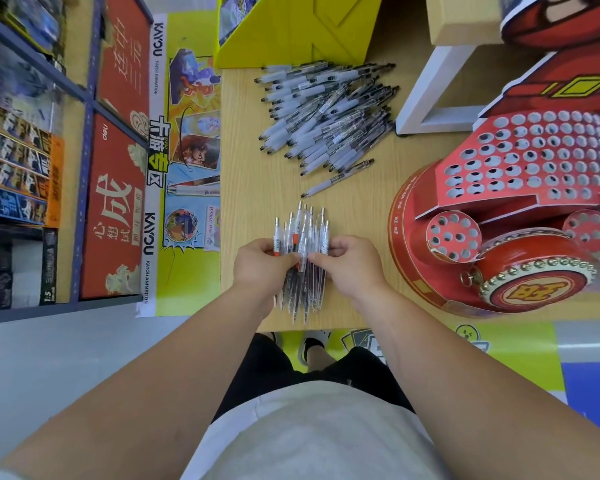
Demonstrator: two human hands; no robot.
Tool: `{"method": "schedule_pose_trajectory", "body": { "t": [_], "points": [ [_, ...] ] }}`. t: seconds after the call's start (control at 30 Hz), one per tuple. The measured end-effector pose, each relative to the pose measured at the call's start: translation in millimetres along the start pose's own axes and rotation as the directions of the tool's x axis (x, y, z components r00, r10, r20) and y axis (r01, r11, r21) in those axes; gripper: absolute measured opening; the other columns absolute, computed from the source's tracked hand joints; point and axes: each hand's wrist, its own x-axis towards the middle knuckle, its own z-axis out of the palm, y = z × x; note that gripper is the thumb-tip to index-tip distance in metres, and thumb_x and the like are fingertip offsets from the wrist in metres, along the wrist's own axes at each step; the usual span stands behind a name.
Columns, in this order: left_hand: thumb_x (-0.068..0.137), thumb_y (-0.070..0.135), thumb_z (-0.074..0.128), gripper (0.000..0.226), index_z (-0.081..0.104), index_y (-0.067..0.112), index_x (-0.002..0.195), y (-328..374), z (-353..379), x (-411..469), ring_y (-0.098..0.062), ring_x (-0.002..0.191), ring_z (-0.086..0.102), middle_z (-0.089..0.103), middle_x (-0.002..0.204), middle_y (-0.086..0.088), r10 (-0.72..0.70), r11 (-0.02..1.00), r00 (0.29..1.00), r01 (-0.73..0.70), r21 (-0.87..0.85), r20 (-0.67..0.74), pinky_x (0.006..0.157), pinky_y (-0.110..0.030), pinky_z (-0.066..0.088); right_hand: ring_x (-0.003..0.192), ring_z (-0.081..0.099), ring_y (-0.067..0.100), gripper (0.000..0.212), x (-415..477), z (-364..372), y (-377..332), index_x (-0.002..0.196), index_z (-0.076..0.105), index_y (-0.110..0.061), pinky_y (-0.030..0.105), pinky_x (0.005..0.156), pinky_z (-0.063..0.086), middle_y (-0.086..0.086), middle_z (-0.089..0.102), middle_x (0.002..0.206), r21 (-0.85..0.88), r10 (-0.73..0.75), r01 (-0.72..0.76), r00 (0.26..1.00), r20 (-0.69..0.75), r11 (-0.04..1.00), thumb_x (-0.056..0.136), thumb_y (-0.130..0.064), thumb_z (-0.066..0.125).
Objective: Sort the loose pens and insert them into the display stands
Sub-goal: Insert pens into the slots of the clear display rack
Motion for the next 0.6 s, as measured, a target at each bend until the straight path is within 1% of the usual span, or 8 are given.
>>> {"method": "schedule_pose_trajectory", "body": {
  "t": [0.1, 0.17, 0.2, 0.27, 0.33, 0.4, 0.47, 0.6],
  "points": [
    [0.085, 0.009, 0.079, 0.017, 0.072, 0.015, 0.1, -0.1, 1.2, -1.2, -0.016, 0.073, 0.067, 0.073, 0.09, -0.007, 0.009, 1.0, 1.0, -0.009, 0.002, 0.011, 0.061, -0.026, 0.052, 0.077, 0.071, 0.012, 0.015, 0.7, 1.0, -0.9, 0.077, 0.071, -0.027, 0.04, 0.081, 0.06, -0.006, 0.074, 0.079, -0.016, 0.004, -0.004, 1.0, -0.009, 1.0, 0.08, -0.02, 0.084],
    [0.086, 0.009, 0.079, 0.017, 0.073, 0.015, 0.1, -0.3, 0.7, -0.8, -0.015, 0.069, 0.066, 0.073, 0.087, -0.006, 0.016, 1.0, 1.0, -0.016, 0.008, 0.015, 0.057, -0.022, 0.05, 0.077, 0.072, 0.013, 0.012, 1.1, 2.0, 0.7, 0.081, 0.073, -0.025, 0.041, 0.08, 0.061, -0.006, 0.075, 0.079, -0.008, 0.018, -0.018, 1.0, -0.017, 1.0, 0.079, -0.021, 0.084],
    [0.086, 0.01, 0.079, 0.016, 0.073, 0.014, 0.101, -0.7, 0.1, -0.1, -0.014, 0.068, 0.065, 0.073, 0.087, -0.005, 0.019, 1.0, 1.0, -0.019, 0.015, 0.021, 0.055, -0.021, 0.049, 0.076, 0.072, 0.014, 0.012, 1.1, 2.6, 1.7, 0.082, 0.073, -0.024, 0.041, 0.079, 0.061, -0.005, 0.075, 0.079, 0.0, 0.026, -0.026, 0.999, -0.028, 1.0, 0.079, -0.021, 0.084],
    [0.086, 0.013, 0.079, 0.016, 0.074, 0.013, 0.101, -1.8, -1.4, 1.2, -0.016, 0.068, 0.065, 0.072, 0.085, -0.005, 0.02, 0.999, 0.999, -0.021, 0.034, 0.04, 0.056, -0.023, 0.049, 0.074, 0.072, 0.016, 0.013, 0.6, 3.7, 3.3, 0.084, 0.072, -0.021, 0.039, 0.075, 0.061, -0.003, 0.074, 0.078, -0.001, 0.027, -0.027, 0.998, -0.049, 1.0, 0.079, -0.021, 0.084],
    [0.087, 0.015, 0.079, 0.016, 0.074, 0.012, 0.102, -1.6, -3.6, 1.2, -0.014, 0.064, 0.061, 0.069, 0.08, -0.004, 0.024, 0.998, 0.998, -0.027, 0.057, 0.059, 0.052, -0.022, 0.046, 0.074, 0.071, 0.018, 0.013, 1.1, 4.7, 4.3, 0.085, 0.072, -0.018, 0.038, 0.072, 0.06, 0.0, 0.074, 0.078, -0.02, 0.019, -0.02, 0.998, -0.059, 1.0, 0.08, -0.022, 0.083],
    [0.088, 0.016, 0.077, 0.016, 0.073, 0.012, 0.103, -1.3, -5.9, 1.4, -0.014, 0.063, 0.058, 0.068, 0.081, -0.005, 0.028, 0.998, 0.997, -0.033, 0.062, 0.078, 0.049, -0.021, 0.045, 0.076, 0.072, 0.018, 0.013, 2.5, 4.8, 3.9, 0.088, 0.074, -0.017, 0.039, 0.074, 0.06, 0.0, 0.075, 0.081, -0.024, 0.019, -0.02, 0.999, -0.037, 1.0, 0.08, -0.021, 0.083],
    [0.088, 0.015, 0.078, 0.016, 0.073, 0.013, 0.103, -1.4, -7.7, 1.0, -0.017, 0.068, 0.061, 0.072, 0.086, -0.008, 0.019, 0.999, 0.995, -0.023, 0.039, 0.102, 0.054, -0.023, 0.049, 0.079, 0.073, 0.019, 0.012, 5.1, 4.2, 3.0, 0.088, 0.075, -0.018, 0.044, 0.079, 0.06, 0.001, 0.076, 0.083, -0.016, 0.033, -0.033, 0.999, -0.001, 0.999, 0.08, -0.02, 0.083],
    [0.086, 0.014, 0.079, 0.013, 0.074, 0.015, 0.098, -1.2, -7.9, 0.9, -0.021, 0.078, 0.067, 0.075, 0.091, -0.008, 0.004, 1.0, 0.992, -0.001, -0.019, 0.124, 0.069, -0.034, 0.056, 0.083, 0.074, 0.02, 0.012, 8.4, 2.2, 0.7, 0.083, 0.073, -0.023, 0.048, 0.083, 0.06, 0.002, 0.076, 0.086, 0.033, 0.069, -0.071, 0.996, 0.058, 0.997, 0.08, -0.016, 0.083]
  ]
}}
